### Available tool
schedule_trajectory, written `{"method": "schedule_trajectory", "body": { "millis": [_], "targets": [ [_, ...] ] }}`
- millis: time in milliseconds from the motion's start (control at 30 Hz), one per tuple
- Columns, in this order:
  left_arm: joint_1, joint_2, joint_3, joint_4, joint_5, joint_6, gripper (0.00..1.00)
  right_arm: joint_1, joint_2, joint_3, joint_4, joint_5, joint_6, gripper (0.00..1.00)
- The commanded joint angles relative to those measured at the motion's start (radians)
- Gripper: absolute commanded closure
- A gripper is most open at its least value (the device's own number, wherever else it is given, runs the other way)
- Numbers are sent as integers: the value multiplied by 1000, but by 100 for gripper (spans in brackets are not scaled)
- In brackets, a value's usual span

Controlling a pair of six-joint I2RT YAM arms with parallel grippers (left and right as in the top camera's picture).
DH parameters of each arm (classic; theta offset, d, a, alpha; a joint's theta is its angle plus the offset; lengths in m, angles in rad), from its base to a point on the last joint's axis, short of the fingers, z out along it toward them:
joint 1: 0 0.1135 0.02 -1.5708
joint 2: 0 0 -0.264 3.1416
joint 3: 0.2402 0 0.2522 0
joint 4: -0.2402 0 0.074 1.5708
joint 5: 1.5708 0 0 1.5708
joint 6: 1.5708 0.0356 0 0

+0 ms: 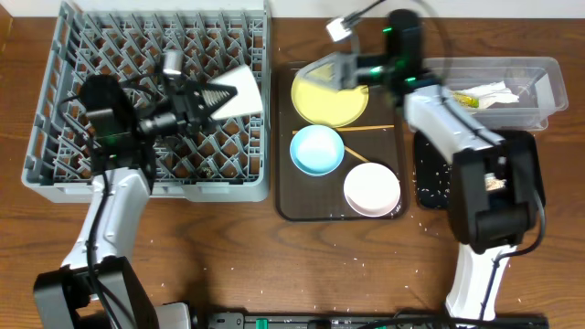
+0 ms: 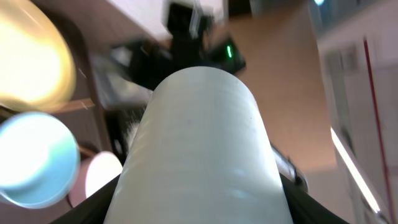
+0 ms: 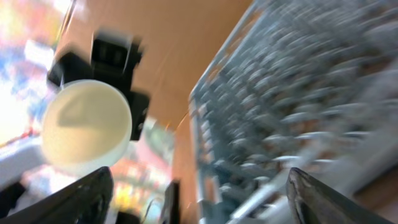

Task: Sort waste into correct bins and load items into the dishwasher
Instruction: 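Release the cup from the right gripper and retract the right arm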

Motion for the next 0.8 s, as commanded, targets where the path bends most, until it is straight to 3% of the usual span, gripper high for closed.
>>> {"method": "schedule_trajectory", "body": {
  "millis": [0,133,267,433,567,767],
  "targets": [
    [44,-5,16,-9,-193,-6,92,-54,13,-4,-8,72,2,5],
    [60,-5,21,-68,-322,75,92,-89,4,-4,-11,63,-26,1],
    [60,-5,61,-262,-421,192,92,-89,-21,-4,-65,74,-96,1],
    [58,-6,201,-628,-535,397,92,-105,-71,-3,-245,190,-263,1],
    [53,-6,357,-929,-631,554,92,-117,-140,-2,-482,375,-439,1],
    [-39,-6,569,-1306,-945,720,92,-95,-277,-2,-737,726,-568,1]
  ]
}}
